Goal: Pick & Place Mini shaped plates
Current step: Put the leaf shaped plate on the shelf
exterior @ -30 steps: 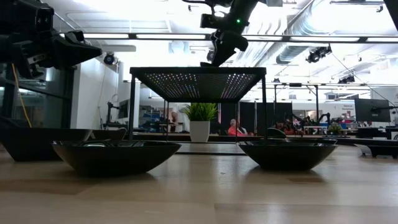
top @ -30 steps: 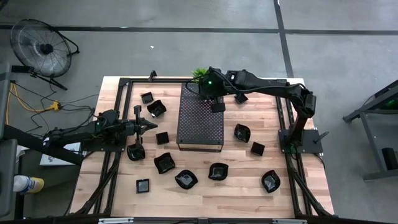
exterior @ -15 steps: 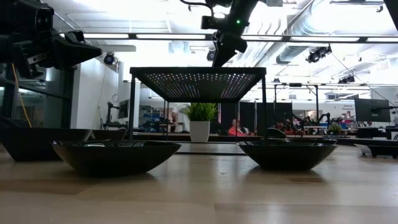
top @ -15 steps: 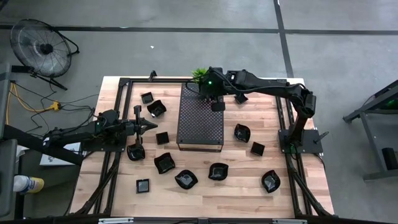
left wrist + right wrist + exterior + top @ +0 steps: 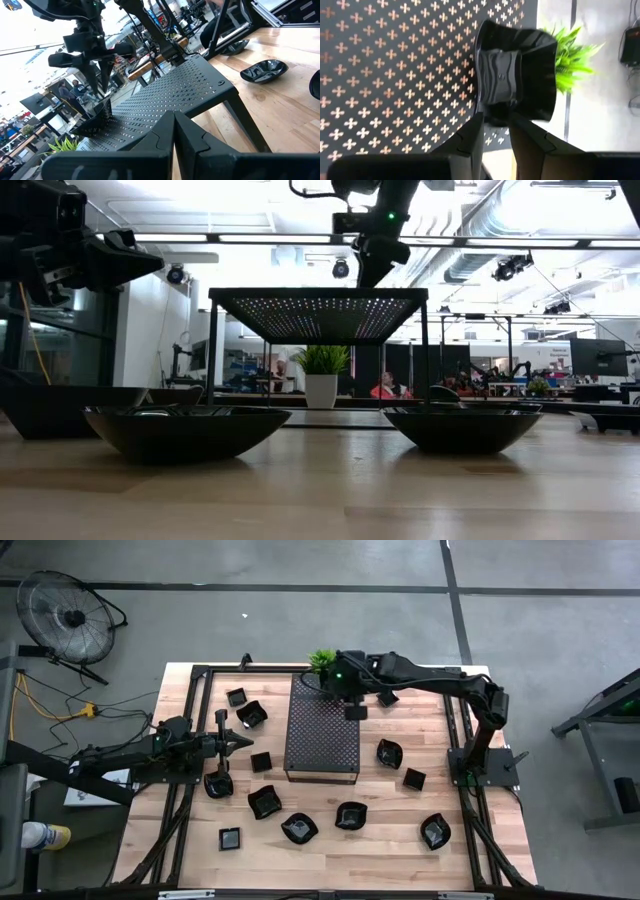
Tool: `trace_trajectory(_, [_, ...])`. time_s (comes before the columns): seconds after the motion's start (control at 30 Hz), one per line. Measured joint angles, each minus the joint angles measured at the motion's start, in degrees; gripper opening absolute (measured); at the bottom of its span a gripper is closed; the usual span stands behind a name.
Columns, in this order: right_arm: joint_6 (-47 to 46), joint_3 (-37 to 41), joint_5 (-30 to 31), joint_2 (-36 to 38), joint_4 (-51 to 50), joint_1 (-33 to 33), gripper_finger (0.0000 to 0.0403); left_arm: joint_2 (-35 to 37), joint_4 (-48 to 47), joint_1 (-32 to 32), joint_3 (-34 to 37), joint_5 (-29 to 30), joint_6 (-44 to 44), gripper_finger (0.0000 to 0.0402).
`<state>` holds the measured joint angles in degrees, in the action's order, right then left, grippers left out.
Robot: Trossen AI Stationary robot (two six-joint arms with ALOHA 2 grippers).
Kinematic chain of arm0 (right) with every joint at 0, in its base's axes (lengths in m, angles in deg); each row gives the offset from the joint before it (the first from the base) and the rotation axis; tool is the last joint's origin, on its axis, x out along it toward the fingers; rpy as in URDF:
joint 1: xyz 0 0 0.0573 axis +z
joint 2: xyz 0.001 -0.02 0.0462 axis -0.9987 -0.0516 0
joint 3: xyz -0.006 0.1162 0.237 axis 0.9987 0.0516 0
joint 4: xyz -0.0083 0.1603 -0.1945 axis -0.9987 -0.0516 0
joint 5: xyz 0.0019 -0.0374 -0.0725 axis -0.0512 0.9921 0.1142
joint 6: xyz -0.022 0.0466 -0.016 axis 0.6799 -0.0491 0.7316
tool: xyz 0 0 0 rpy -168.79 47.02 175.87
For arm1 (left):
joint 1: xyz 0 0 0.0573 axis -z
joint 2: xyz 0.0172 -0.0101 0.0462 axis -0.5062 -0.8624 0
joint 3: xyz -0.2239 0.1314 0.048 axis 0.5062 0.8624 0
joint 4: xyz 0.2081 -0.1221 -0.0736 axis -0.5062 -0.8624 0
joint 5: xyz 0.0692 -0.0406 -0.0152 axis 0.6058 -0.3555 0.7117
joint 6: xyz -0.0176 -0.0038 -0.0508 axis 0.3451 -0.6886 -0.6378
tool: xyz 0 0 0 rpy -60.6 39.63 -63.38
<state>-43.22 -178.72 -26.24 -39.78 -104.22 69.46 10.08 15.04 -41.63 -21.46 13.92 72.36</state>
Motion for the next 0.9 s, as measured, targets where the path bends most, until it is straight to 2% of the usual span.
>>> trace_trajectory(0.43, [-14.19, 0.0, -0.75, 4.54, -12.07, 0.0, 0.0085, 0.01, 0.0, -0.02, 0.0, 0.01, 0.0, 0.0001])
trace_trajectory(0.73, [-22.9, 0.04, -7.93, 7.26, -23.61, 0.0, 0.0085, 0.01, 0.0, 0.0, 0.0, 0.01, 0.0, 0.0001])
trace_trajectory(0.9, [-25.03, 3.25, -9.27, 9.02, -26.69, 0.54, 0.0085, -0.01, 0.02, 0.0, 0.0, 0.01, 0.0, 0.0001])
